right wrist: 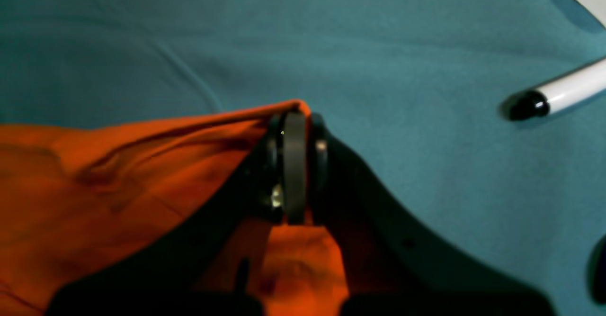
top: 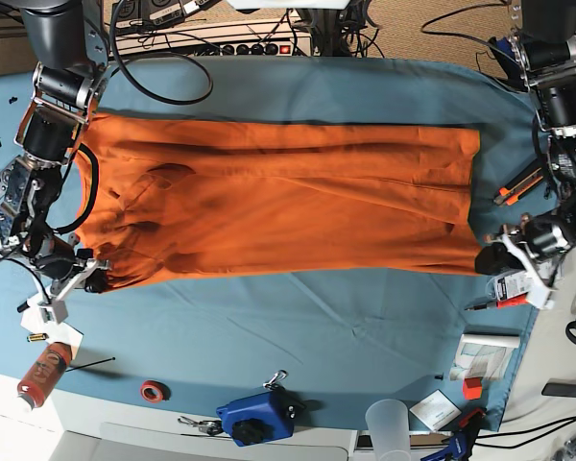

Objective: Layout the t-shirt on the table in an organized manner, then fold the t-shirt properly
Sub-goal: 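Fold the hem over toward the collar with both grippers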

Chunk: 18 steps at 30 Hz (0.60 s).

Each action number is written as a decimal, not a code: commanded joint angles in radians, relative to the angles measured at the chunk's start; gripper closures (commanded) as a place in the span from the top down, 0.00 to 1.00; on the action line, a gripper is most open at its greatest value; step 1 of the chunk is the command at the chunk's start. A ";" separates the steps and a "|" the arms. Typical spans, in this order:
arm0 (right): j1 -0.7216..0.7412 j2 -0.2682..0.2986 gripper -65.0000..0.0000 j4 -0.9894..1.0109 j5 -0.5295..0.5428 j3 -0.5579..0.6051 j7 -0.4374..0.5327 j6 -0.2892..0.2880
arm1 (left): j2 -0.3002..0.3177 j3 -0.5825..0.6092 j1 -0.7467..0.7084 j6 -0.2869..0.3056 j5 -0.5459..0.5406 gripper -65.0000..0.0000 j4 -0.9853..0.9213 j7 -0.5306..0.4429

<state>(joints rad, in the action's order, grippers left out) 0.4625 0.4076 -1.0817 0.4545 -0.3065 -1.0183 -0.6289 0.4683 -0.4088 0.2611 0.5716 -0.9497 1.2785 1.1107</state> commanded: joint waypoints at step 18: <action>-0.217 0.022 0.00 -0.467 0.164 -0.023 -0.182 0.026 | 0.022 -0.126 -0.088 0.010 -0.280 0.00 0.103 0.246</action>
<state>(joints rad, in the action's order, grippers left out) 0.2195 0.4095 -1.5326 0.6033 -0.3241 -1.2224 -0.6025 0.4683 -0.5262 0.1532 0.5812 -1.2030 1.3628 1.3659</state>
